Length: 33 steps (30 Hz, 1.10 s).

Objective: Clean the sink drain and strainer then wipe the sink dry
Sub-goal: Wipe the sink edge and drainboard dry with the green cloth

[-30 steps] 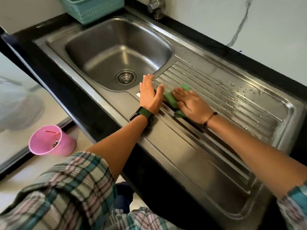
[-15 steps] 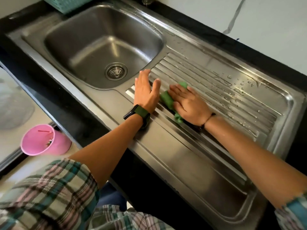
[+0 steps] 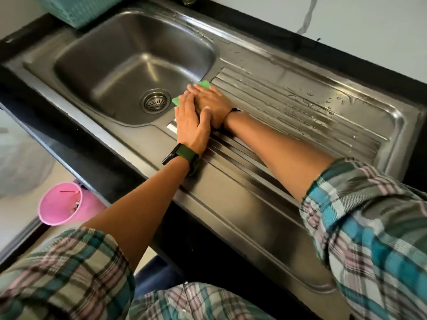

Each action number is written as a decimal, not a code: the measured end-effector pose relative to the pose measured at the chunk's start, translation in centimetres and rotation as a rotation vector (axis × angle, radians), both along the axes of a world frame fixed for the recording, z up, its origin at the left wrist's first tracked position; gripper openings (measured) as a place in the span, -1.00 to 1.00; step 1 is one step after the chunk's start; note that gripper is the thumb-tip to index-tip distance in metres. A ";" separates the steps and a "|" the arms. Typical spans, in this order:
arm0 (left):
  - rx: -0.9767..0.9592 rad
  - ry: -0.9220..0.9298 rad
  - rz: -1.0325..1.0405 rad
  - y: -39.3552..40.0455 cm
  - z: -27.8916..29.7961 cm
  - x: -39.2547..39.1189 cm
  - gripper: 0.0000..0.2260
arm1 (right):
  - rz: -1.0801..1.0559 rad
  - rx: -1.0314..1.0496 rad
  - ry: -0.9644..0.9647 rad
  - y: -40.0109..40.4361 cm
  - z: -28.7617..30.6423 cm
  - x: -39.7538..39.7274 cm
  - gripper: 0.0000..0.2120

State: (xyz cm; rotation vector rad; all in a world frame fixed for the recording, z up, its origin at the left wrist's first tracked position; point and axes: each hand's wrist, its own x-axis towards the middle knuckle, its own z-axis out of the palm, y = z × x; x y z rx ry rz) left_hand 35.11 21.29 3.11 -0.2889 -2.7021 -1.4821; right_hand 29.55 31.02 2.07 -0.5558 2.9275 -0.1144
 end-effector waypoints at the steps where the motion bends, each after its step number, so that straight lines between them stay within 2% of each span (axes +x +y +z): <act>1: -0.027 0.003 -0.016 0.0 -0.1 0.2 -0.38 | 0.006 -0.038 0.009 0.7 0.4 1.3 -0.49; 8: -0.192 0.058 -0.163 2.6 -0.3 2.0 -0.38 | -0.173 -0.209 -0.006 8.2 1.1 13.7 -0.53; 13: -0.179 0.066 -0.228 7.1 0.0 2.5 -0.42 | -0.346 -0.206 -0.010 12.5 1.0 22.9 -0.45; 16: -0.209 0.082 -0.236 8.1 -0.8 2.0 -0.45 | -0.404 -0.183 -0.051 13.0 0.9 25.3 -0.35; 18: -0.199 0.082 -0.228 8.2 -1.3 1.9 -0.45 | -0.391 -0.148 -0.039 12.9 0.8 25.1 -0.32; 23: -0.144 0.083 -0.236 8.4 -1.4 1.8 -0.46 | -0.307 -0.147 0.010 12.4 0.7 22.3 -0.39; 29: 0.041 0.065 -0.144 8.2 -1.7 1.6 -0.50 | -0.147 -0.195 0.017 8.5 0.3 13.1 -0.51; 33: 0.064 0.037 -0.081 7.9 -1.8 1.1 -0.48 | -0.167 -0.177 0.038 7.3 0.3 11.4 -0.51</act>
